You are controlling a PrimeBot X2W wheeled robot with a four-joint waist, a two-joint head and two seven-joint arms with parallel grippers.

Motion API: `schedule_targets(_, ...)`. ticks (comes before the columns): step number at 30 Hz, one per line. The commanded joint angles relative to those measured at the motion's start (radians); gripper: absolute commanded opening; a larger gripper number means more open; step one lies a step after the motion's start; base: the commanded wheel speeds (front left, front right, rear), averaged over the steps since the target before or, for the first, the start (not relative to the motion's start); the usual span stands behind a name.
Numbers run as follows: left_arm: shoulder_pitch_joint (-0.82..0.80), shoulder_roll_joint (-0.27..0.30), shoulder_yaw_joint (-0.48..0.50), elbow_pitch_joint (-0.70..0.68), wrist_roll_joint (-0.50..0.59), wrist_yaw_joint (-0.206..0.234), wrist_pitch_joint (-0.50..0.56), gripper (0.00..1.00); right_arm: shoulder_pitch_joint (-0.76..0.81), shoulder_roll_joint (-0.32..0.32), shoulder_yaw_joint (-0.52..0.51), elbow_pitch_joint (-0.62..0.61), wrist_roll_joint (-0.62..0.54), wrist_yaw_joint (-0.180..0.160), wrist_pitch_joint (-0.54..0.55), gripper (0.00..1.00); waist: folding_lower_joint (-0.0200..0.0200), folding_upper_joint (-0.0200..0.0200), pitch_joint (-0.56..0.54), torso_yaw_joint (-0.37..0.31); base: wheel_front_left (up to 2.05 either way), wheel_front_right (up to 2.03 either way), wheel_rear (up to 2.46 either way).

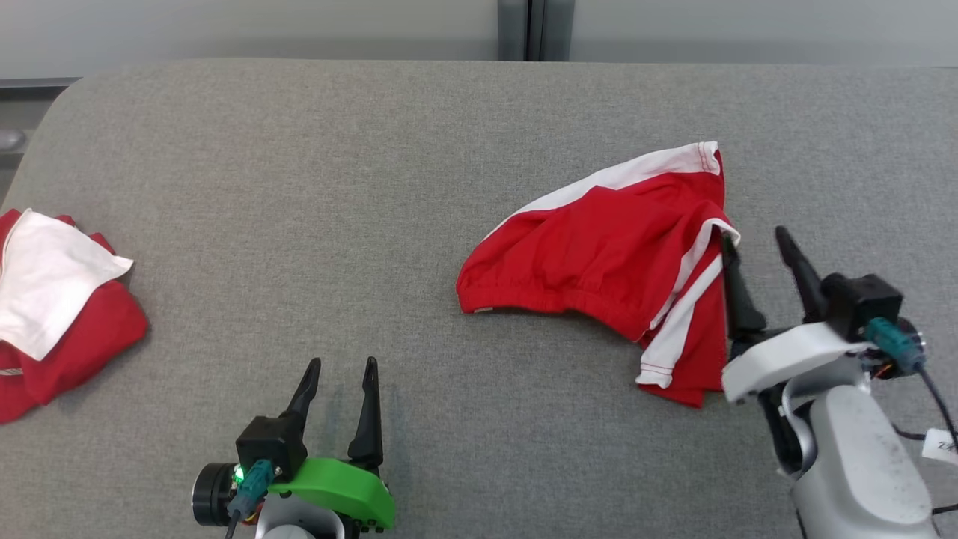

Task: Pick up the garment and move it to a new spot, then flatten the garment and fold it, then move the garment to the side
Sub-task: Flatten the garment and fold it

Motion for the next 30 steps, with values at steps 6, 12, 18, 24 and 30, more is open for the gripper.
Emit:
schedule_targets(6, 0.011, 0.003, -0.002, -0.003, -0.007, 0.008, -0.001, 1.00, 0.151, 0.002, 0.176, -0.046, -0.030, 0.000, -0.002, 1.00, 0.0000, 0.0000, -0.011, -0.006, 0.00, 0.00, 0.00)
schedule_targets(12, 0.019, 0.003, 0.000, -0.001, -0.013, 0.007, -0.001, 1.00, 0.194, 0.003, 0.193, 0.012, -0.130, 0.000, -0.002, 1.00, 0.0000, 0.0000, -0.012, -0.007, 0.00, 0.00, 0.00)
schedule_targets(18, 0.009, 0.003, -0.005, 0.004, -0.016, 0.006, -0.001, 1.00, 0.177, 0.002, 0.206, 0.064, -0.134, -0.001, -0.002, 0.00, 0.0000, 0.0000, -0.015, -0.006, 0.00, 0.00, 0.00)
schedule_targets(24, 0.014, 0.003, -0.001, -0.006, -0.016, 0.008, -0.001, 1.00, 0.154, 0.002, 0.173, 0.071, -0.117, -0.001, -0.002, 0.00, 0.0000, 0.0000, -0.020, -0.019, 0.00, 0.00, 0.00)
schedule_targets(30, 0.010, 0.003, -0.016, -0.038, -0.024, -0.003, -0.001, 1.00, 0.139, -0.084, 0.078, -0.031, -0.127, -0.001, -0.002, 0.00, 0.0000, 0.0000, -0.029, -0.056, 0.00, 0.00, 0.00)
